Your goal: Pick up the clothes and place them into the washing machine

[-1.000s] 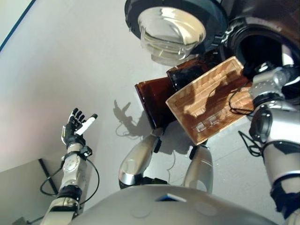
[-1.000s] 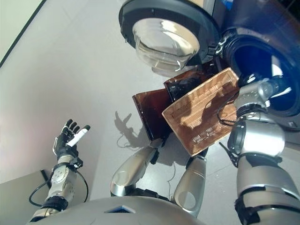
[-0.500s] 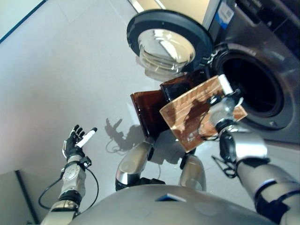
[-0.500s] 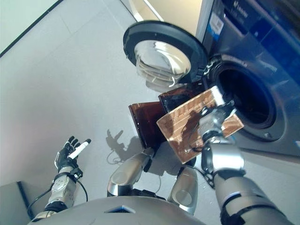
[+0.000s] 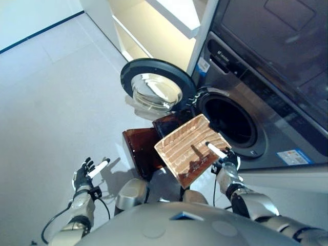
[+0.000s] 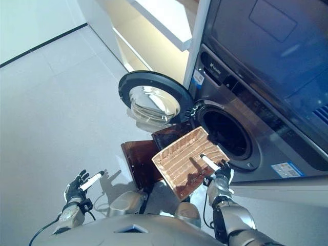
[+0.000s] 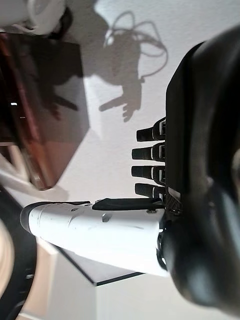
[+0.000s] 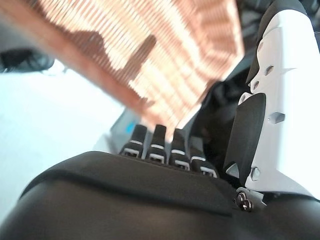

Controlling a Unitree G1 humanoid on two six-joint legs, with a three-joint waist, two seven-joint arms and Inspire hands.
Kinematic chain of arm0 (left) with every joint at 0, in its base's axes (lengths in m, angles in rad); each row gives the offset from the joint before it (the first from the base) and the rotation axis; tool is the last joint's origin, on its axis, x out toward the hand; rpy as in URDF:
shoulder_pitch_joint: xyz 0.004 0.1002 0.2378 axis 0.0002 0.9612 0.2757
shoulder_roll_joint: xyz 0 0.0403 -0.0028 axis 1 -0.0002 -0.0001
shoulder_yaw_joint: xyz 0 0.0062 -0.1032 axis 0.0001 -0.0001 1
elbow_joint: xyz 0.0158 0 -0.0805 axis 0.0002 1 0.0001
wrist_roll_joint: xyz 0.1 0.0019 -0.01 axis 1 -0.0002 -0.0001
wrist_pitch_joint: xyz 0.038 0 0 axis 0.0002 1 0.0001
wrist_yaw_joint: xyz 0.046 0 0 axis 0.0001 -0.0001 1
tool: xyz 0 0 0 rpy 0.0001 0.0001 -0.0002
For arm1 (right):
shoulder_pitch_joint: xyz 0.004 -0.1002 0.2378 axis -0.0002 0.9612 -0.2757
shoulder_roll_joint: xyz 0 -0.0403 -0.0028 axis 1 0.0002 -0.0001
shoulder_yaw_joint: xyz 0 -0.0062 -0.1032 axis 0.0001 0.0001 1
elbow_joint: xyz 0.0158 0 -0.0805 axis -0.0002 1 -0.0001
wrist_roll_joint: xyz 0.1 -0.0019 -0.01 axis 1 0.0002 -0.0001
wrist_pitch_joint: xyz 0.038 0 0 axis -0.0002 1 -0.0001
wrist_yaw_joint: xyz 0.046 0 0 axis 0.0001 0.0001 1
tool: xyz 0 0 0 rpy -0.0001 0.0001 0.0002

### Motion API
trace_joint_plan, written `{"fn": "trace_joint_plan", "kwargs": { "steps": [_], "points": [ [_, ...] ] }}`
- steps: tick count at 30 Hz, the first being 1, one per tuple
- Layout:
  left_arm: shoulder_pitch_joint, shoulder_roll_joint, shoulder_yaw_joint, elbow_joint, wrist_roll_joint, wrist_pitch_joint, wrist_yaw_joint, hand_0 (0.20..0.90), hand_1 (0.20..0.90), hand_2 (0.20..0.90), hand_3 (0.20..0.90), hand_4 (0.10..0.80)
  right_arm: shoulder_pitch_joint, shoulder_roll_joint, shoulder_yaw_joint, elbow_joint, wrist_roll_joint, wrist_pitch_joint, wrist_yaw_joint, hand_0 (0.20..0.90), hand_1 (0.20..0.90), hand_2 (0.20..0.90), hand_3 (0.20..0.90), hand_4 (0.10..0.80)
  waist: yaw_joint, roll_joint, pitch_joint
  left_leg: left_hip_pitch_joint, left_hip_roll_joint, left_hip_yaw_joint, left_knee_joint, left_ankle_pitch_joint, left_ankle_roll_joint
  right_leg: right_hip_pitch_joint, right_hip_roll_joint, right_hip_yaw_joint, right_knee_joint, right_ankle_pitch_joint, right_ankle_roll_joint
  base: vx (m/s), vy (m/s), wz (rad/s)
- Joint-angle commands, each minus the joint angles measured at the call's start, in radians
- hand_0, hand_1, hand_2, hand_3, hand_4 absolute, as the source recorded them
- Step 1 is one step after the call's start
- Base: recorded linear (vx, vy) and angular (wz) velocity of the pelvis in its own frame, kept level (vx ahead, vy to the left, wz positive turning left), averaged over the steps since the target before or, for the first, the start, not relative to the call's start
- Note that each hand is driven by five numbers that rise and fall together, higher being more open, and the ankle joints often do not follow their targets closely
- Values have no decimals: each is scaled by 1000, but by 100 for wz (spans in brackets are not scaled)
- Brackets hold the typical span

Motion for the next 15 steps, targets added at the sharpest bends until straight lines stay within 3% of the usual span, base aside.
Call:
{"fn": "trace_joint_plan", "kwargs": {
  "steps": [1,7,15],
  "points": [
    [-25,35,19,17,49,-41,19,900,900,900,900,800,11,-48,31,-85,-101,-47,-7,900,900,900,900,800,10,22,-52,-14,10,18,0,-7,-71,-47,62,16,31,13,-36,22,-73,-20],
    [-36,24,4,76,137,-30,28,900,900,900,900,800,155,-89,74,-129,-315,-23,-34,900,900,900,900,800,-22,5,-98,51,35,28,-35,5,-82,8,70,4,0,32,-32,-17,-62,1],
    [-30,23,-15,105,183,-16,-1,900,900,900,900,800,237,-93,84,-61,-407,1,-37,900,900,900,900,800,-40,2,-108,90,61,27,-7,-8,-89,48,99,7,13,15,-48,-27,-81,-1]
  ]
}}
